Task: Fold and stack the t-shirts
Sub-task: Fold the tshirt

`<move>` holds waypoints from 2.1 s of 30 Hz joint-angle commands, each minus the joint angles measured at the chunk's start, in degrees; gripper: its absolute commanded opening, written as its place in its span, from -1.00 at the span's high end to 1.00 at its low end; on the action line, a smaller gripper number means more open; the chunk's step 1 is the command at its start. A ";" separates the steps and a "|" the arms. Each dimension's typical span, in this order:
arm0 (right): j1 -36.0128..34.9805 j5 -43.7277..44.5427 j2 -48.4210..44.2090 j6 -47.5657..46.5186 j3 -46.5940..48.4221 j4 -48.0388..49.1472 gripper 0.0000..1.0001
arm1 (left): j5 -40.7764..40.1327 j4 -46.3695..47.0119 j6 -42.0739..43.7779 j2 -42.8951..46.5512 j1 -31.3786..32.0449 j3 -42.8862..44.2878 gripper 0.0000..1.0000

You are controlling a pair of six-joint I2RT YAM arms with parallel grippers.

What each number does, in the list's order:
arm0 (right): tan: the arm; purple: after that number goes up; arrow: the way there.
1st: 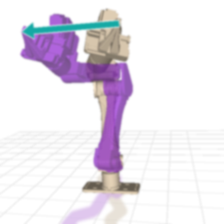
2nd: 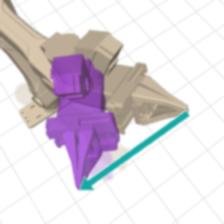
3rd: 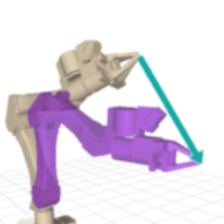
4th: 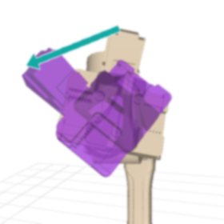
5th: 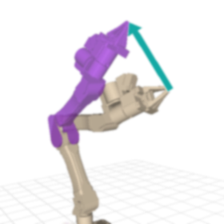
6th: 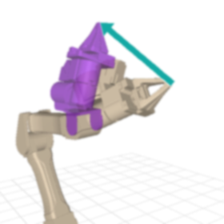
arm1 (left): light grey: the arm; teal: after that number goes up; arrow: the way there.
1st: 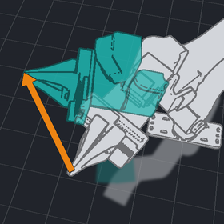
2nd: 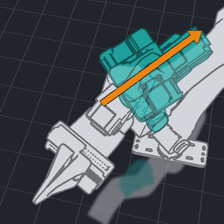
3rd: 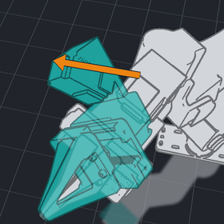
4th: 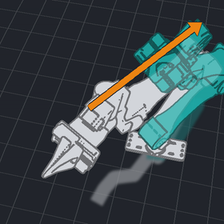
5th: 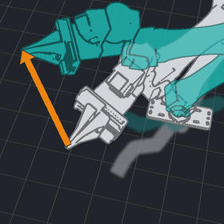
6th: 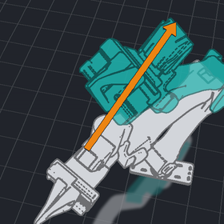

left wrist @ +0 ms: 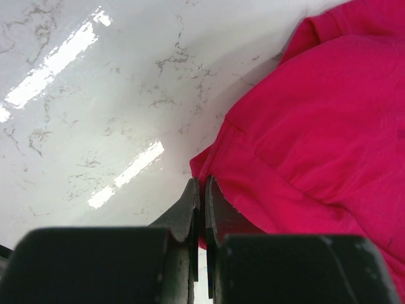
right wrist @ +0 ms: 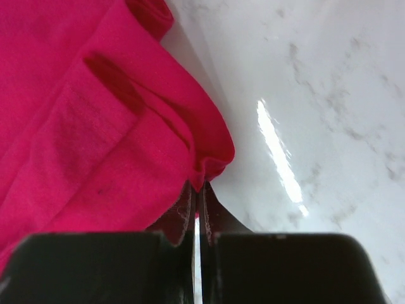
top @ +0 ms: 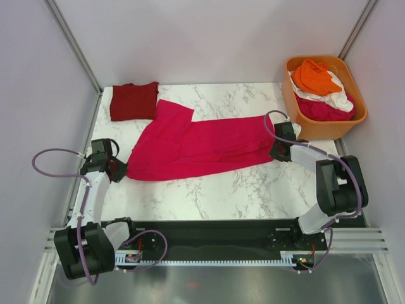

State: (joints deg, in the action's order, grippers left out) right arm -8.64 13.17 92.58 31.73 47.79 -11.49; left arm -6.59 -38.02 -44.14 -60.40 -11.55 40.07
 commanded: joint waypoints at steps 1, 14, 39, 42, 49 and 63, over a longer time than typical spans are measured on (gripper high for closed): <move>1.17 4.48 -10.43 0.70 -0.85 -10.62 1.00 | 1.49 0.58 1.34 0.28 -0.40 0.09 0.96; 0.38 -2.36 -27.97 4.75 -7.02 -21.91 -0.31 | 4.39 1.19 0.81 0.55 0.21 -5.26 0.96; -3.66 -0.77 -0.12 1.06 3.81 -6.80 -0.12 | 9.75 5.50 0.11 1.95 0.57 -7.12 0.95; -3.66 -0.51 0.94 1.23 2.84 -4.43 -0.11 | 9.67 5.59 0.11 1.78 0.57 -7.12 0.96; -3.57 1.60 1.91 1.50 4.24 -3.28 0.18 | 9.49 5.50 0.11 1.78 0.65 -7.20 0.95; -1.20 1.77 -0.46 0.53 6.61 -5.30 0.92 | 8.00 5.41 0.11 1.78 0.65 -7.29 0.95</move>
State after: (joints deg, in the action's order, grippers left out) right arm -10.66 13.41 94.35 32.67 51.86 -16.34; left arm 2.02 -34.06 -44.16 -59.35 -11.11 33.01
